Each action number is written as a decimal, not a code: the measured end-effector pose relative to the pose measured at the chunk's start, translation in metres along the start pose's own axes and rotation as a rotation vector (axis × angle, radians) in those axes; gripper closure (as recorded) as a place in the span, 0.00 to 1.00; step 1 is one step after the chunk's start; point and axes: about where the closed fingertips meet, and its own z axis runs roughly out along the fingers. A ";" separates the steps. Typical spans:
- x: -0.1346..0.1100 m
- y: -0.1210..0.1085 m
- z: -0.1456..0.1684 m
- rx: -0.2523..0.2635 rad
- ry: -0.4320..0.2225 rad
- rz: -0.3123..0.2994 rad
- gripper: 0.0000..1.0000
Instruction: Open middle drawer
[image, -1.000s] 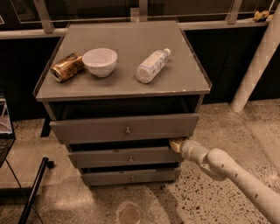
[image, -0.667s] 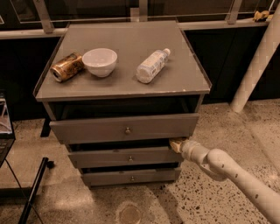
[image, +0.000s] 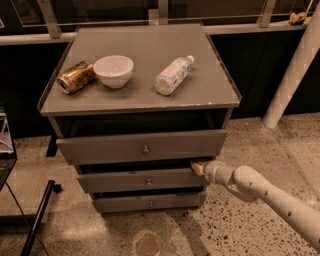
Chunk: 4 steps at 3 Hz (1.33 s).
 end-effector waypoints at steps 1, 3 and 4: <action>-0.002 0.000 -0.001 -0.001 0.001 0.000 1.00; -0.001 0.007 0.001 -0.037 0.033 0.020 1.00; -0.010 0.008 0.011 -0.092 0.085 0.109 1.00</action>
Offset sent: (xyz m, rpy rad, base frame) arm -0.0662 0.0624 -0.0446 0.1592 0.5368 0.3583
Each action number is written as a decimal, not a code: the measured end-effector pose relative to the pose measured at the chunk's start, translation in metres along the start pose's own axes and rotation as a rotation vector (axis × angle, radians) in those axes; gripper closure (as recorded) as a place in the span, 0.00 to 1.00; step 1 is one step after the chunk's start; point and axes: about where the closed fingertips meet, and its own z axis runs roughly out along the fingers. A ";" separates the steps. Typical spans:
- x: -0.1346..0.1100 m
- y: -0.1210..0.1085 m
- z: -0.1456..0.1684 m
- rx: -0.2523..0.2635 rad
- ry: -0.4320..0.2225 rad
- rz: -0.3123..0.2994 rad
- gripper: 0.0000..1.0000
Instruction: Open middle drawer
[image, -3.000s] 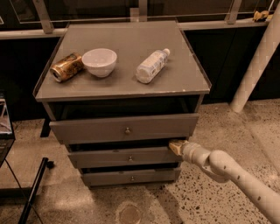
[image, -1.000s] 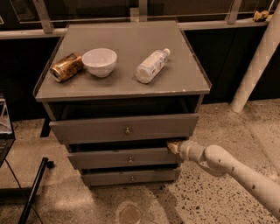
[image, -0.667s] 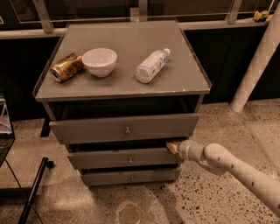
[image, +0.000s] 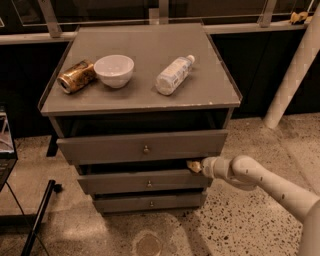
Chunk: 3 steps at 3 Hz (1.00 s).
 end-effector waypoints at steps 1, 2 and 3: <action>0.019 0.001 -0.001 -0.060 0.084 0.093 1.00; 0.031 0.013 -0.006 -0.105 0.153 0.160 1.00; 0.028 0.013 -0.007 -0.105 0.153 0.160 1.00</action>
Offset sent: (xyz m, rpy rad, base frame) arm -0.1252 0.0273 -0.0129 0.2247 0.5697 0.2893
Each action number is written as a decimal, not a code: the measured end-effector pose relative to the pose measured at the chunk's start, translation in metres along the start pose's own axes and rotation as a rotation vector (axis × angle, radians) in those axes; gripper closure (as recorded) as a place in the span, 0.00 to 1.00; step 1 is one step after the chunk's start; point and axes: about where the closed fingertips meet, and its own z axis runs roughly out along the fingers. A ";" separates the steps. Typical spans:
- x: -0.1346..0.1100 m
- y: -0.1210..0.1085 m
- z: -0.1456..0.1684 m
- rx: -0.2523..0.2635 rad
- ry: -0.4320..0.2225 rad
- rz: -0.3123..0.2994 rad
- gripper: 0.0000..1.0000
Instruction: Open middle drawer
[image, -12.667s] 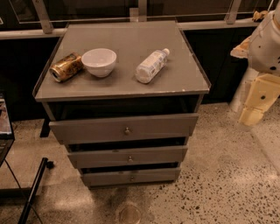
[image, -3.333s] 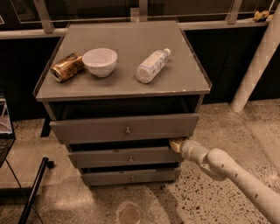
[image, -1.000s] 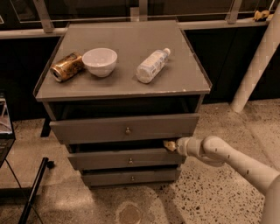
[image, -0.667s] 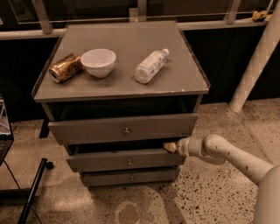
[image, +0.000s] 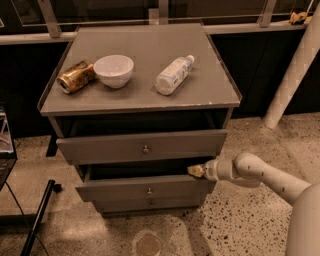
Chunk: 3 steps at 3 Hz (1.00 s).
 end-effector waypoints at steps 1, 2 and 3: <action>0.010 0.003 0.005 -0.012 0.052 0.020 1.00; 0.018 0.007 0.003 -0.026 0.073 0.047 1.00; 0.017 0.008 0.002 -0.026 0.073 0.047 1.00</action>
Offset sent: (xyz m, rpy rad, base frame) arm -0.0505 -0.0027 -0.0275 0.0485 0.2063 0.0230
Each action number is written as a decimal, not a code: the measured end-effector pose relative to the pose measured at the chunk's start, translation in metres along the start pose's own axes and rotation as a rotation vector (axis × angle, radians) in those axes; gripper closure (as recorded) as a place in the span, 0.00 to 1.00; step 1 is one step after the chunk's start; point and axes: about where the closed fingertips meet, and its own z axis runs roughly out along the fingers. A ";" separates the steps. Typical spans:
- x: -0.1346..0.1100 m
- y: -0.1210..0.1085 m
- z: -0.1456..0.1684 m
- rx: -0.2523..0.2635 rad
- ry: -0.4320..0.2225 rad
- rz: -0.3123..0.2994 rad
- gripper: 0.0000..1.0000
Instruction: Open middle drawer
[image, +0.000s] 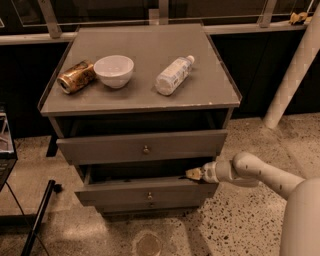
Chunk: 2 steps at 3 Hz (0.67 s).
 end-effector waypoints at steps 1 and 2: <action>0.010 0.007 -0.008 -0.015 -0.010 0.026 1.00; 0.030 0.016 -0.024 -0.019 -0.033 0.084 1.00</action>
Offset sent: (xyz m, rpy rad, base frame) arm -0.0873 -0.0277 0.0138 0.1259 0.0777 -0.1527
